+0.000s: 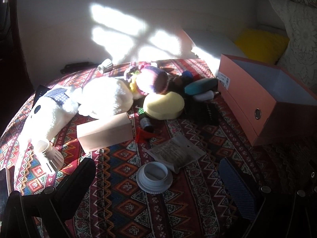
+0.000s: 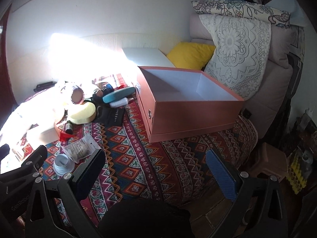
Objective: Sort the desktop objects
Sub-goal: 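Move both tools toward the cluttered pile on the bed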
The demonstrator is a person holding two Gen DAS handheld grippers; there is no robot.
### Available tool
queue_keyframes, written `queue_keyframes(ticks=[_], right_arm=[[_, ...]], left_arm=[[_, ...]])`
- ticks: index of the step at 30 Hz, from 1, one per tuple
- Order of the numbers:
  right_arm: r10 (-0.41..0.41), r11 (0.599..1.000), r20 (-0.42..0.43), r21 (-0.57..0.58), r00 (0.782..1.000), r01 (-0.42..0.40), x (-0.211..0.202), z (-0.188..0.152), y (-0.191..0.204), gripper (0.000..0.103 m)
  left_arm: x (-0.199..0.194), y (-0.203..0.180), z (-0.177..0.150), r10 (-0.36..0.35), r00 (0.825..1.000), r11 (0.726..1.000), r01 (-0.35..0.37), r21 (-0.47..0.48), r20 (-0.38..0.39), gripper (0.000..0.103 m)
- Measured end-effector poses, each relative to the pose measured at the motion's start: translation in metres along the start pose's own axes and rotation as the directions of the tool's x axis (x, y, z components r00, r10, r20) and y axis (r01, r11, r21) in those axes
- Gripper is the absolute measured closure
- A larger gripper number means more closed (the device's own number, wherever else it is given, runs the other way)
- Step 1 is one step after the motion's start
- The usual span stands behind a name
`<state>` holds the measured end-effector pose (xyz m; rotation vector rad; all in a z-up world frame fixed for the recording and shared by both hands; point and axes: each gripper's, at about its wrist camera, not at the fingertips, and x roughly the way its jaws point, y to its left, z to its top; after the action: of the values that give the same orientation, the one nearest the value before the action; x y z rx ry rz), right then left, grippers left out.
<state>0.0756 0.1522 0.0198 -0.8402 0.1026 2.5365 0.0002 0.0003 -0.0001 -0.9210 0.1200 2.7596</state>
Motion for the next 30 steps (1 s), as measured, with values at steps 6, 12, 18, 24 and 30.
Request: queue_keyframes(ticks=[6, 12, 18, 24, 30], right_arm=[[-0.009, 1.000, 0.001, 0.006, 1.000, 0.009, -0.003, -0.003, -0.009, 0.000], [-0.025, 1.000, 0.003, 0.010, 1.000, 0.025, -0.012, -0.007, -0.019, 0.000], [-0.030, 0.999, -0.009, 0.033, 1.000, 0.030, -0.016, -0.008, -0.032, 0.000], [-0.025, 0.999, -0.002, 0.041, 1.000, 0.025, -0.020, -0.007, -0.038, 0.000], [-0.024, 0.998, -0.002, 0.051, 1.000, 0.024, -0.019, -0.003, -0.043, 0.000]], left_arm=[[-0.003, -0.009, -0.006, -0.014, 1.000, 1.000, 0.014, -0.001, 0.007, 0.000], [-0.014, -0.016, -0.001, -0.036, 0.999, 0.999, 0.035, 0.025, 0.027, 0.000], [-0.019, -0.027, 0.000, -0.009, 0.998, 0.997, 0.004, 0.081, 0.064, 0.000], [-0.023, -0.031, 0.003, -0.020, 0.997, 0.998, 0.015, 0.069, 0.077, 0.000], [-0.027, -0.029, 0.006, -0.036, 0.995, 0.999, 0.033, 0.040, 0.092, 0.000]])
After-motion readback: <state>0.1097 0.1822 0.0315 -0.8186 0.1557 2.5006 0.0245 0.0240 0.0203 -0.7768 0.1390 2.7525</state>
